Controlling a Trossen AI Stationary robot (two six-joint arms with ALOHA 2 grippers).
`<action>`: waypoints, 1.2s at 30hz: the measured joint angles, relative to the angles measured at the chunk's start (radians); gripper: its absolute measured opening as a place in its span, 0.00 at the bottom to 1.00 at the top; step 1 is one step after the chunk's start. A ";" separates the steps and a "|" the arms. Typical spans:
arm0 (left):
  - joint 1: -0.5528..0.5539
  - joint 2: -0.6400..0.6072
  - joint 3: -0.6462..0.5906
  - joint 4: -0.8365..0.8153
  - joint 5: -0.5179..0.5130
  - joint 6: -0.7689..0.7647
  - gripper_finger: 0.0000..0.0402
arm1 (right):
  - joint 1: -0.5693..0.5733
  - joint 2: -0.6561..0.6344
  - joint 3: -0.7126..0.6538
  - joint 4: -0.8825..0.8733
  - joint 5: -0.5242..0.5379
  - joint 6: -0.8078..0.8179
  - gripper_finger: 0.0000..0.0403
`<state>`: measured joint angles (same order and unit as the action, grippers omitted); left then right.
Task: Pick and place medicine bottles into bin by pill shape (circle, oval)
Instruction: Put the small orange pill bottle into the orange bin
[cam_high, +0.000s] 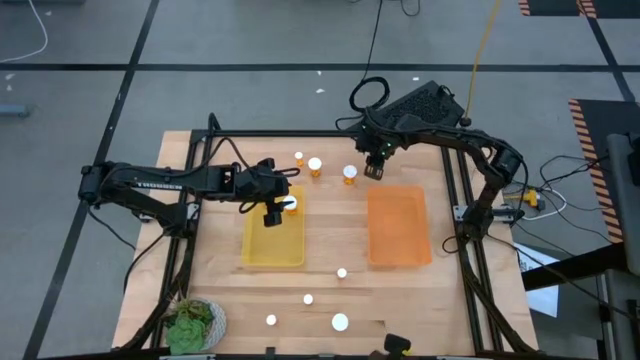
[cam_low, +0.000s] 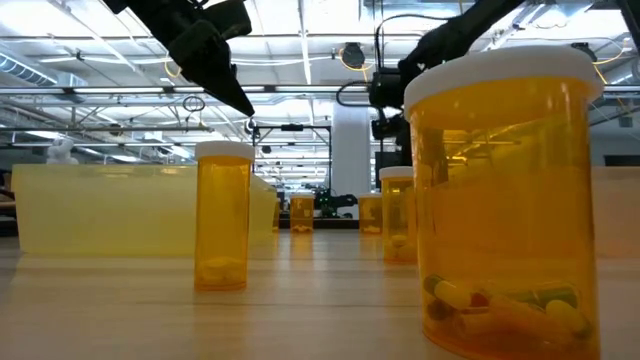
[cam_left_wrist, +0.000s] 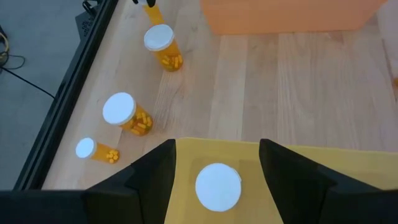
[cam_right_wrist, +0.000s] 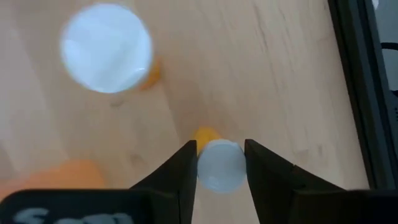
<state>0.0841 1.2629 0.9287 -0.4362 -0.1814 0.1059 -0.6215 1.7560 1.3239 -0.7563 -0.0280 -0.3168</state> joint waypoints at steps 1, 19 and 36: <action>0.000 0.000 0.000 0.000 0.000 -0.001 0.58 | 0.008 -0.014 0.000 -0.009 0.001 0.006 0.29; 0.000 0.000 0.000 0.000 0.000 -0.014 0.58 | 0.215 -0.336 0.000 -0.217 0.005 0.265 0.30; -0.001 0.000 0.000 0.000 0.000 -0.032 0.58 | 0.350 -0.358 -0.004 -0.441 0.141 0.481 0.30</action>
<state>0.0834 1.2629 0.9287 -0.4366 -0.1814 0.0734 -0.2712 1.3975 1.3202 -1.1975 0.1127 0.1645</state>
